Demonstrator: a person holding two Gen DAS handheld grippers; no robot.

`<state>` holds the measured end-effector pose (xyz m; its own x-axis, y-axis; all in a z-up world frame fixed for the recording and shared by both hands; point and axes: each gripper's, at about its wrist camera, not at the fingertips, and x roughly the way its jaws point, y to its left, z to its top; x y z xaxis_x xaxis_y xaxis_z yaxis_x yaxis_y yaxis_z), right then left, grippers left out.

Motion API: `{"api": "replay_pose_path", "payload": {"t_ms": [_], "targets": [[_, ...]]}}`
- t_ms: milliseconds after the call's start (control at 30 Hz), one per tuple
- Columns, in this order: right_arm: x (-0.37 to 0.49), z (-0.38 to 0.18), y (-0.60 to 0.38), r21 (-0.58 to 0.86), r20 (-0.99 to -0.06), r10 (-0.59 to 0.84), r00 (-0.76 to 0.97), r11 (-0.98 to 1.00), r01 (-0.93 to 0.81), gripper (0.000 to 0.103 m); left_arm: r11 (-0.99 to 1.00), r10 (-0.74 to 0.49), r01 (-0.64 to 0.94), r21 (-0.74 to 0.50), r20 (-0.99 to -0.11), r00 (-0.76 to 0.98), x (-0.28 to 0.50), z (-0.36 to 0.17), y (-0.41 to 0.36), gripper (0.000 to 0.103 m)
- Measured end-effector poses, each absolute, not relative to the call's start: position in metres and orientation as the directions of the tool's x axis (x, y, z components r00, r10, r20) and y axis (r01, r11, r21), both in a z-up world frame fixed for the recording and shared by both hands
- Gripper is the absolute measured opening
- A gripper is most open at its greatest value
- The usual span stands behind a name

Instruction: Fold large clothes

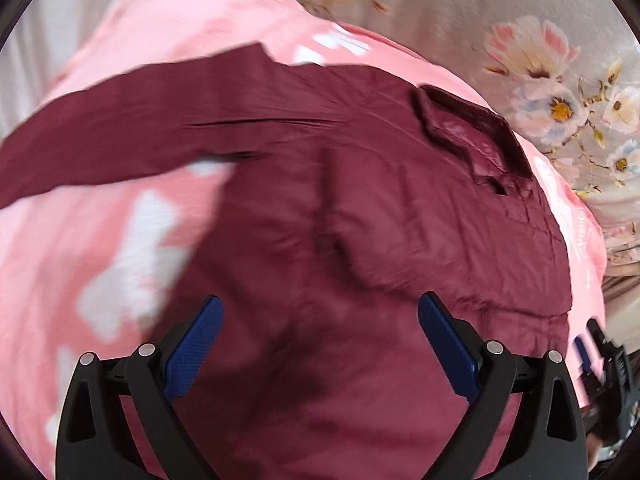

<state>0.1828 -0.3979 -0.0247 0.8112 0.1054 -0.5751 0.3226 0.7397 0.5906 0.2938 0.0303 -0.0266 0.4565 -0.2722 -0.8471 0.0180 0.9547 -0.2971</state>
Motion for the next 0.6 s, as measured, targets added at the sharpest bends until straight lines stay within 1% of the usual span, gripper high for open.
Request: {"api": "replay_pose_path", "payload": {"t_ms": [100, 167, 200, 233, 267, 333, 367, 400, 433, 467, 500, 567, 600], "targets": [[0.186, -0.039, -0.426, 0.644, -0.569, 0.105, 0.816, 0.673, 0.363, 0.066, 0.954, -0.273, 0.001, -0.301, -0.865, 0.420, 0.318, -0.039, 0.012, 0.095], [0.195, -0.049, -0.440, 0.680, -0.563, 0.117, 0.818, 0.628, 0.378, 0.066, 0.943, -0.294, -0.032, -0.331, -0.875, 0.384, 0.332, -0.047, 0.008, 0.089], [0.200, -0.054, -0.445, 0.709, -0.553, 0.133, 0.822, 0.594, 0.380, 0.066, 0.937, -0.308, -0.040, -0.348, -0.872, 0.381, 0.337, -0.048, 0.007, 0.082], [0.205, -0.058, -0.452, 0.732, -0.545, 0.147, 0.825, 0.563, 0.383, 0.063, 0.937, -0.306, -0.044, -0.347, -0.874, 0.378, 0.338, -0.049, 0.006, 0.069], [0.210, -0.064, -0.458, 0.759, -0.533, 0.164, 0.830, 0.525, 0.384, 0.060, 0.939, -0.301, -0.043, -0.341, -0.876, 0.376, 0.342, -0.048, 0.004, 0.063], [0.223, -0.072, -0.469, 0.801, -0.514, 0.188, 0.837, 0.454, 0.389, 0.055, 0.944, -0.293, -0.030, -0.328, -0.880, 0.374, 0.344, -0.047, 0.000, 0.041], [0.229, -0.074, -0.473, 0.814, -0.503, 0.195, 0.842, 0.435, 0.386, 0.051, 0.949, -0.283, -0.025, -0.314, -0.884, 0.372, 0.348, -0.046, -0.003, 0.032], [0.235, -0.075, -0.475, 0.819, -0.498, 0.198, 0.844, 0.427, 0.383, 0.046, 0.954, -0.271, -0.020, -0.299, -0.888, 0.371, 0.351, -0.046, -0.005, 0.017], [0.241, -0.076, -0.478, 0.818, -0.501, 0.199, 0.842, 0.425, 0.387, 0.030, 0.959, -0.258, -0.010, -0.282, -0.892, 0.372, 0.354, -0.045, -0.008, 0.002], [0.246, -0.076, -0.480, 0.815, -0.505, 0.202, 0.839, 0.432, 0.387, 0.008, 0.963, -0.247, -0.004, -0.269, -0.891, 0.380, 0.357, -0.043, -0.009, 0.002], [0.247, -0.072, -0.481, 0.811, -0.505, 0.196, 0.841, 0.442, 0.384, 0.001, 0.966, -0.238, 0.000, -0.258, -0.890, 0.389, 0.359, -0.042, -0.009, 0.001], [0.238, -0.050, -0.477, 0.777, -0.483, 0.134, 0.865, 0.522, 0.352, 0.000, 0.974, -0.208, 0.015, -0.224, -0.873, 0.440, 0.357, -0.032, -0.005, 0.001], [0.233, -0.038, -0.470, 0.731, -0.487, 0.095, 0.868, 0.589, 0.346, 0.000, 0.976, -0.206, 0.028, -0.218, -0.866, 0.456, 0.352, -0.030, -0.001, 0.001]]}}
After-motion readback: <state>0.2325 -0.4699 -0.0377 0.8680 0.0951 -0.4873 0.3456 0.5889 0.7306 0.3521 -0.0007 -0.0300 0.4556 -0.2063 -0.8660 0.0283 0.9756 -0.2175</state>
